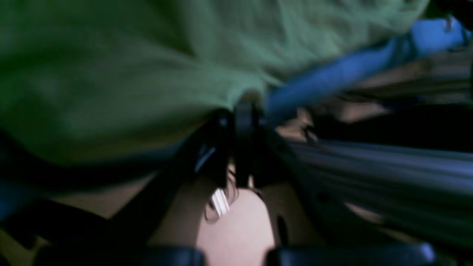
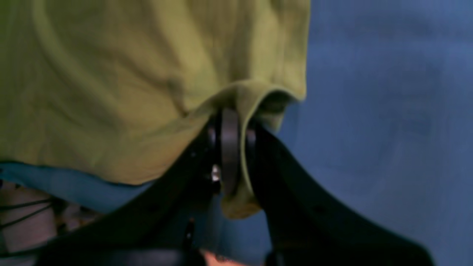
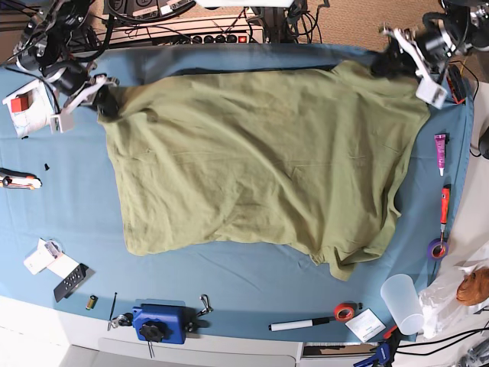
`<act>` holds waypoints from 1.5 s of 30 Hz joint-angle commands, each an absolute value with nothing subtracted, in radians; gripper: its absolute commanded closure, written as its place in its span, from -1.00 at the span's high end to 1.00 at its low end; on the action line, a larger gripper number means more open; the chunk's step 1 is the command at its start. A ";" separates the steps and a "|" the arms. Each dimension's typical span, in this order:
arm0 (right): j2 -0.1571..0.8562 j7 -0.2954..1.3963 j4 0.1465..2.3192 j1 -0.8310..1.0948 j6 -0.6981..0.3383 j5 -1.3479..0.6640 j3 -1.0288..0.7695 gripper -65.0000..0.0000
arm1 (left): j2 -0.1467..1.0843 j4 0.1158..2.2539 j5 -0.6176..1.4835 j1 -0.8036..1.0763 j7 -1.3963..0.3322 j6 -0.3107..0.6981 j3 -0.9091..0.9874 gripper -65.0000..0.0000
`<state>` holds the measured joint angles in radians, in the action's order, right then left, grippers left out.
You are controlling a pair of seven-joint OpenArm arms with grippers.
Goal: Layout the t-shirt on the table in an organized manner, then fold the t-shirt properly
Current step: 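Lift the shoulder edge with both grippers and fold it over the shirt, then release the folded edge with both grippers and raise them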
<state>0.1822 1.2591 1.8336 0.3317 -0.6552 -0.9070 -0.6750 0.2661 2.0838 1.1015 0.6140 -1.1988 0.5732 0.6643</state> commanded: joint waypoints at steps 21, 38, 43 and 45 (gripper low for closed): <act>0.196 1.059 1.764 0.148 -0.599 -0.663 -0.554 -1.00 | 0.278 1.937 0.897 0.276 -1.016 0.556 0.608 -1.00; 0.193 1.004 1.520 -0.040 -0.580 -0.564 -0.470 -1.00 | 0.278 1.790 0.561 0.083 -0.852 0.521 0.414 -1.00; 0.193 0.988 1.449 -0.059 -0.599 -0.564 -0.470 -1.00 | 0.278 1.658 0.589 0.034 -0.844 0.570 0.414 -1.00; 0.193 0.981 1.449 -0.059 -0.605 -0.564 -0.470 -1.00 | 0.277 1.639 0.603 0.018 -0.839 0.570 0.414 -1.00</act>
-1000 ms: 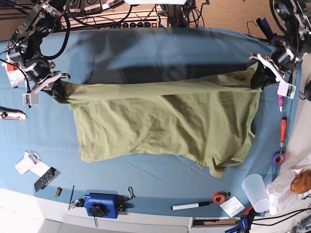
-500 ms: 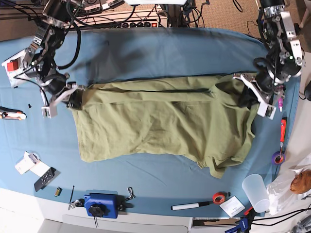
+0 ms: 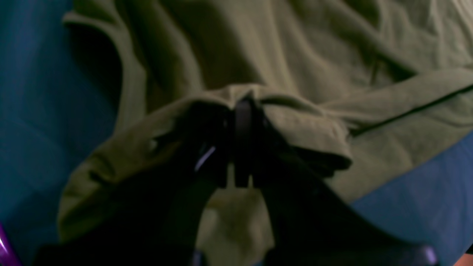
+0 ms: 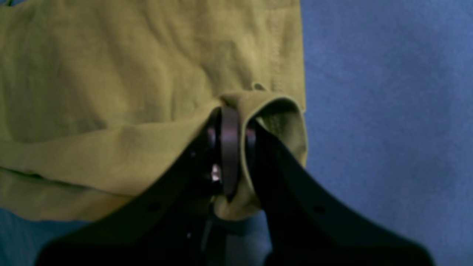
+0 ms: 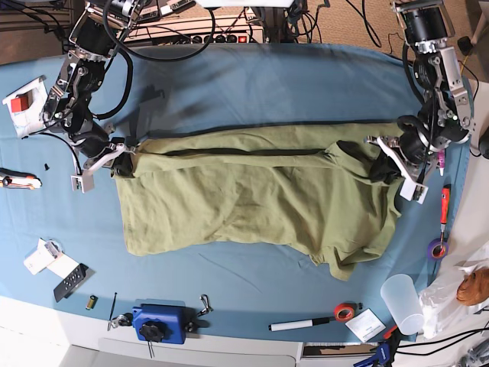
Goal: Layout the t-shirt on the table in an organized manner, then fold the t-shirt properly
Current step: 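Release the folded edge with both grippers and raise them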
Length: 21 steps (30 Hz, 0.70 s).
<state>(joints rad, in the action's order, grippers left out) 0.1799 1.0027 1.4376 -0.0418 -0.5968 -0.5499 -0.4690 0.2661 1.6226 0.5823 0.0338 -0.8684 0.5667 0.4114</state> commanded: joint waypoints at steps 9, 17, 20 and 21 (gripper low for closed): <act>0.194 0.988 1.449 -0.059 -0.636 -0.564 -0.470 -1.00 | 0.278 1.637 0.603 -0.008 -0.811 0.608 0.414 -1.00; 0.194 0.984 1.451 -0.061 -0.646 -0.628 -0.481 -0.27 | 0.278 1.639 0.606 -0.009 -0.779 0.595 0.415 -0.36; 0.194 0.995 1.453 -0.076 -0.664 -0.693 -0.506 -0.27 | 0.278 1.647 0.606 -0.009 -0.781 0.567 0.416 -0.36; 0.194 1.004 1.453 -0.085 -0.678 -0.709 -0.520 -0.27 | 0.278 1.657 0.606 -0.009 -0.799 0.554 0.418 -0.36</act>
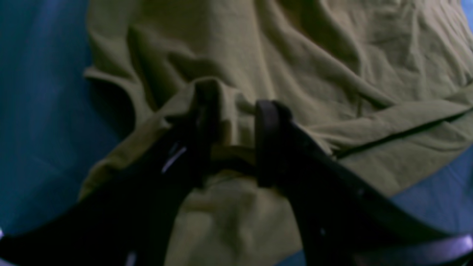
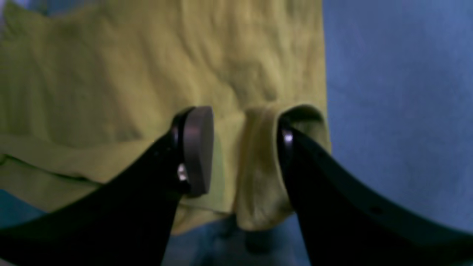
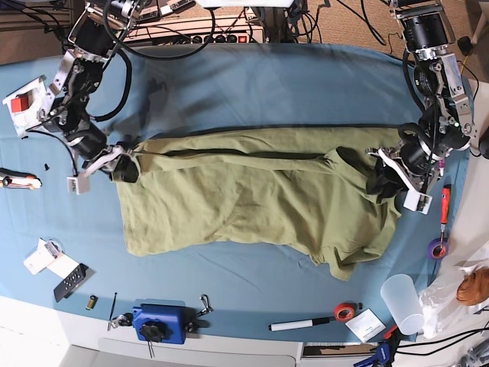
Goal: Layout the t-shirt on the table in an organized manner, then fold the t-shirt properly
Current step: 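Release the folded edge with both grippers and raise them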
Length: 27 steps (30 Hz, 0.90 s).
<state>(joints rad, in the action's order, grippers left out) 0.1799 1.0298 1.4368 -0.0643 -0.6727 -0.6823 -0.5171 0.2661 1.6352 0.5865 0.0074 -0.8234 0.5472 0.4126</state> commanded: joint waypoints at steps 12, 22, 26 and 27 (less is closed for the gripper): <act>0.213 1.198 1.453 -0.126 -0.698 -0.934 -0.810 -0.28 | 0.278 1.781 0.776 0.074 -1.163 0.512 0.764 -0.15; 0.272 1.204 1.453 -0.031 -0.698 -0.934 -0.873 -0.28 | 0.277 1.734 0.868 0.185 -1.092 0.493 0.792 -0.04; 0.272 1.203 1.453 0.019 -0.698 -0.934 -0.873 -0.28 | 0.277 1.655 0.868 0.186 -1.084 0.493 0.788 -0.04; 0.272 1.204 1.453 0.028 -0.698 -0.934 -0.873 -0.28 | 0.277 1.633 0.867 0.186 -1.074 0.493 0.788 -0.04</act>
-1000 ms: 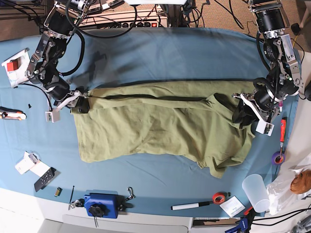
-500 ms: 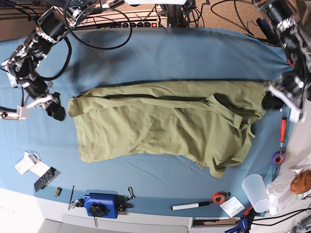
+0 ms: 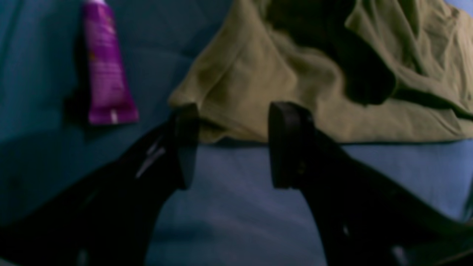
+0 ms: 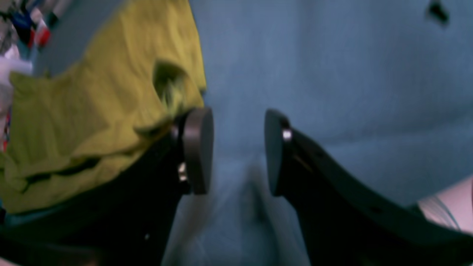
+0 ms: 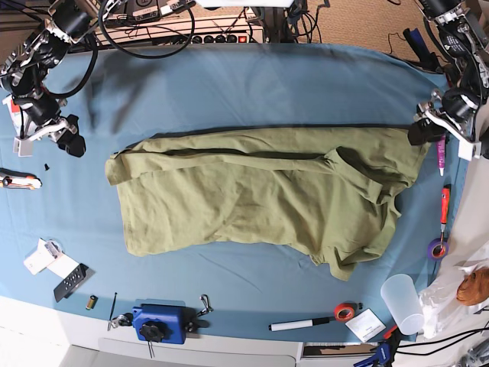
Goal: Layout the t-shirt on the table in an organized manner, then fold the t-shirt properly
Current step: 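Release the folded edge with both grippers and raise them, then grasp the folded edge again with both grippers and pull it taut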
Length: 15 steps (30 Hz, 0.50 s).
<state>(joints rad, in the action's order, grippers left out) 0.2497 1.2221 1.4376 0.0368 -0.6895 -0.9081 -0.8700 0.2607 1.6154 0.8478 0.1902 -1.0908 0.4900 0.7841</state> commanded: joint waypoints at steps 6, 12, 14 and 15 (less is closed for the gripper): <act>0.267 1.216 1.453 0.045 -0.698 -0.934 -0.870 -0.28 | 0.277 1.518 0.868 0.170 -1.039 0.498 0.788 -0.04; 0.230 1.229 1.453 0.045 -0.698 -0.934 -0.787 -0.28 | 0.277 1.487 0.908 0.149 -1.058 0.521 0.788 -0.04; 0.216 1.207 1.453 0.045 -0.698 -0.934 -0.746 -0.28 | 0.277 1.487 0.921 0.149 -1.058 0.521 0.788 -0.04; 0.210 1.185 1.453 0.044 -0.698 -0.934 -0.730 -0.28 | 0.277 1.487 0.920 0.150 -1.059 0.521 0.788 -0.04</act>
<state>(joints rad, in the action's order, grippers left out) 0.1886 1.2057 1.4376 0.0555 -0.6899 -0.9119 -0.7231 0.2630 1.4757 0.9089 0.1547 -1.0546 0.5201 0.7856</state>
